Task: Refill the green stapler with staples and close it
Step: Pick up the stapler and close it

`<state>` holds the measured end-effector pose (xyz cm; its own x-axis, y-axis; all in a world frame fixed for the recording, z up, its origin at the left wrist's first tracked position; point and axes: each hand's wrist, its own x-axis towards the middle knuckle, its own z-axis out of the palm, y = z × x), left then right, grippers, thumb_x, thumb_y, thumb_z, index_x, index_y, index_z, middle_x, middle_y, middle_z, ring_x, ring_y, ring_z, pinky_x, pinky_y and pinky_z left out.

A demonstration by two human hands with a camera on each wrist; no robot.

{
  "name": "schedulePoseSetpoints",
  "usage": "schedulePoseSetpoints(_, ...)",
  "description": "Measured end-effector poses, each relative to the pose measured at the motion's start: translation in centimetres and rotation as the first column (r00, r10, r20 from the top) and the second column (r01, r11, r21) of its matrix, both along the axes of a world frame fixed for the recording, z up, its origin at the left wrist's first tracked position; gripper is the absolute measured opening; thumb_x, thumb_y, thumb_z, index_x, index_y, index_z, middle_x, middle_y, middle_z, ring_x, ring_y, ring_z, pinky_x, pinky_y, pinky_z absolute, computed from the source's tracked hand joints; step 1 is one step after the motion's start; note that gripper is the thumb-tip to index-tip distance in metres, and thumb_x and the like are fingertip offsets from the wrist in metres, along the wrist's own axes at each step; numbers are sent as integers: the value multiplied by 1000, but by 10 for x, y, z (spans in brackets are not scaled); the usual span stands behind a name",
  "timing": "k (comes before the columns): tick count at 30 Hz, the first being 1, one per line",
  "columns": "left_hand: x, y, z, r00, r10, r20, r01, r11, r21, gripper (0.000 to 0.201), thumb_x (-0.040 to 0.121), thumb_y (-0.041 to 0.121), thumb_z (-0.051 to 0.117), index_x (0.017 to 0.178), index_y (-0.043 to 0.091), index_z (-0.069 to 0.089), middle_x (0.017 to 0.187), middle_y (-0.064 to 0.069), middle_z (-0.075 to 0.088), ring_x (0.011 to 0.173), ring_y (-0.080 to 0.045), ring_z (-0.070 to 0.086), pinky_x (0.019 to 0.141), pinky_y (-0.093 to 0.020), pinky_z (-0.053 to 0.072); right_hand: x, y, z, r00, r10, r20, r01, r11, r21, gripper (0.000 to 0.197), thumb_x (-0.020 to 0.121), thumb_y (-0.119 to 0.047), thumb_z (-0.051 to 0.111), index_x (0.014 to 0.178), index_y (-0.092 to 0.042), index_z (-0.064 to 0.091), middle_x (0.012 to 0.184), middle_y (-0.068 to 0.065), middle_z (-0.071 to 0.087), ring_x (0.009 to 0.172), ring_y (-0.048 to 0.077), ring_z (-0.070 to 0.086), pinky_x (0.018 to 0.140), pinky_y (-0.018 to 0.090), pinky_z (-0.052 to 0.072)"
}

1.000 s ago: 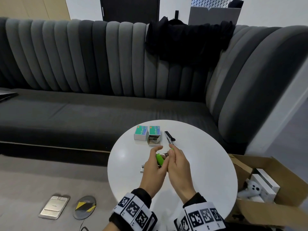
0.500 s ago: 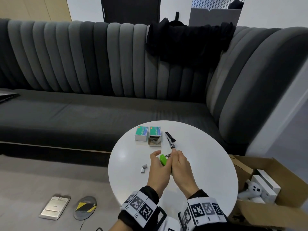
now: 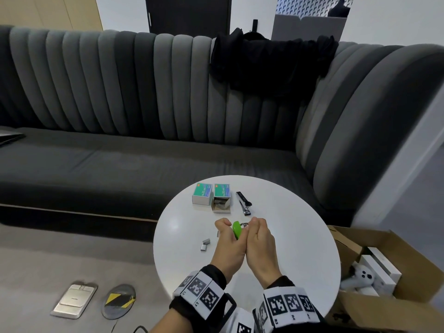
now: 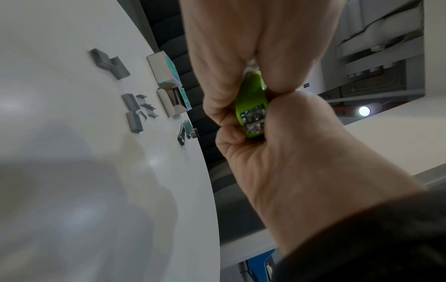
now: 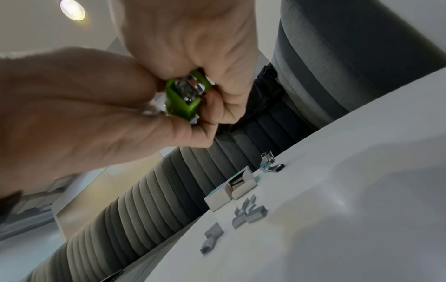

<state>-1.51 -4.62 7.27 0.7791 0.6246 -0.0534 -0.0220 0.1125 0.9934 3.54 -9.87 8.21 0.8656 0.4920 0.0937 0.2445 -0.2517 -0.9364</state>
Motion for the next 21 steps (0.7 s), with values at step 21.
schedulePoseSetpoints(21, -3, -1, 9, 996, 38, 85, -40, 999, 25, 30, 92, 16, 50, 83, 27, 23, 76, -6, 48, 71, -14, 45, 67, -26, 43, -5, 6, 2, 995, -99, 26, 95, 987, 130, 21, 99, -18, 28, 89, -8, 43, 71, -4, 51, 69, 16, 51, 56, 16, 39)
